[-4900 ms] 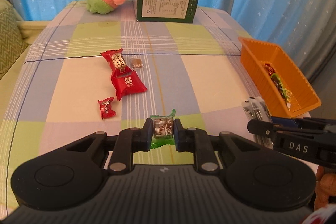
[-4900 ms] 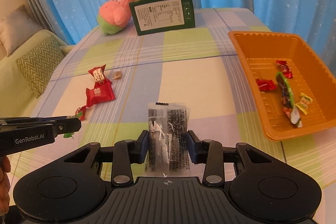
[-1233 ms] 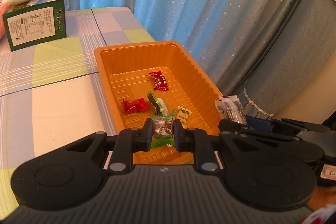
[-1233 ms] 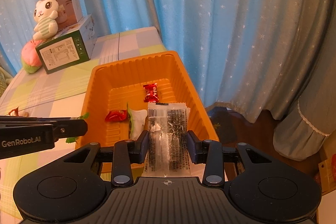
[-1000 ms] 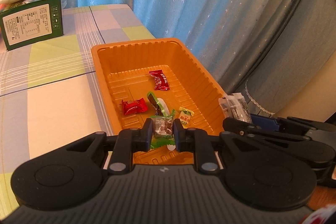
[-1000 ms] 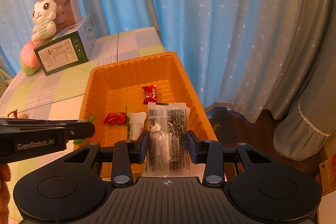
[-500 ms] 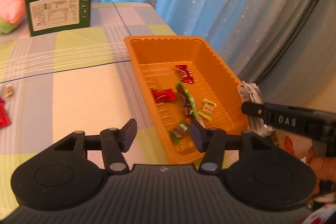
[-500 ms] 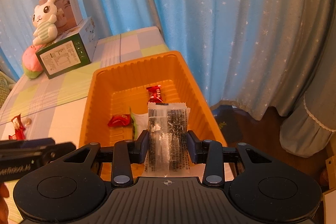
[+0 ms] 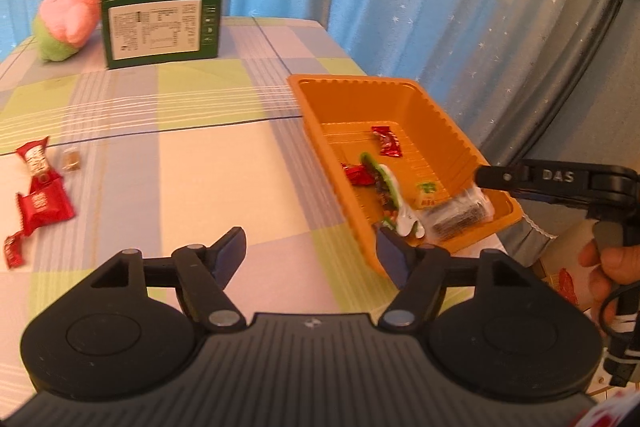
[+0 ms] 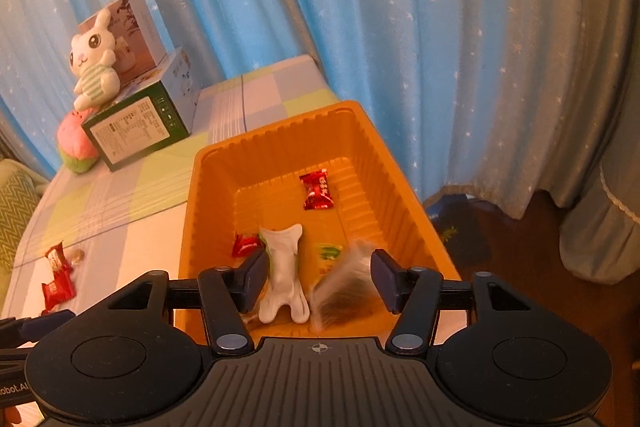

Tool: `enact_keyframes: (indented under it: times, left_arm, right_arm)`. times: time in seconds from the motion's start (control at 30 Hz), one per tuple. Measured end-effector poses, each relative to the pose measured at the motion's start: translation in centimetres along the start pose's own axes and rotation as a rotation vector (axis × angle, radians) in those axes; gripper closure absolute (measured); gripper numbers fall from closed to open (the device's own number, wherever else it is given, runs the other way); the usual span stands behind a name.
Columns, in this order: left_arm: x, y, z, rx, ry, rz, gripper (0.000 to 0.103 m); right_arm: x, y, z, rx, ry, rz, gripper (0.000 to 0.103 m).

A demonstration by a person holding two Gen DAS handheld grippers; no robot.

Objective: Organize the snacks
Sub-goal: 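Open the left tool to drop the green candy while the right tool drops the seed packet, then withdraw both open tools from the tray toward the red candies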

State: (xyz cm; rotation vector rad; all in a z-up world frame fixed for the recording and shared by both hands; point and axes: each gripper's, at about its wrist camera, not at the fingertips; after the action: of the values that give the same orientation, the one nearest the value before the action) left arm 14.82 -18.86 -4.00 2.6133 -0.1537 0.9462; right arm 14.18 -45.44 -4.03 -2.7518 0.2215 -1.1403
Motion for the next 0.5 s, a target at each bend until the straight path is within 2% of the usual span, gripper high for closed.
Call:
enact_keyframes:
  times: [0.5]
  left_arm:
    - [-1.9,-3.0,-7.0,0.063,0.052,-0.003,0.029]
  right_arm:
    - [-4.3,-4.4,-6.9,0.03,0.008,0.035,0.046]
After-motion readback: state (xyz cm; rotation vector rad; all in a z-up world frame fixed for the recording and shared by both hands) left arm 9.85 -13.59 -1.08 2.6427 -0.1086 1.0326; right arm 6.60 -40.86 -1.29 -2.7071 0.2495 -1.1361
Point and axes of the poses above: each gripper's, at about its wrist camera, not at the fingertips, and z roughly the way its jaws point, y to its right, x to its top, and after that the axes turned 7 degrees about -z, right-handed
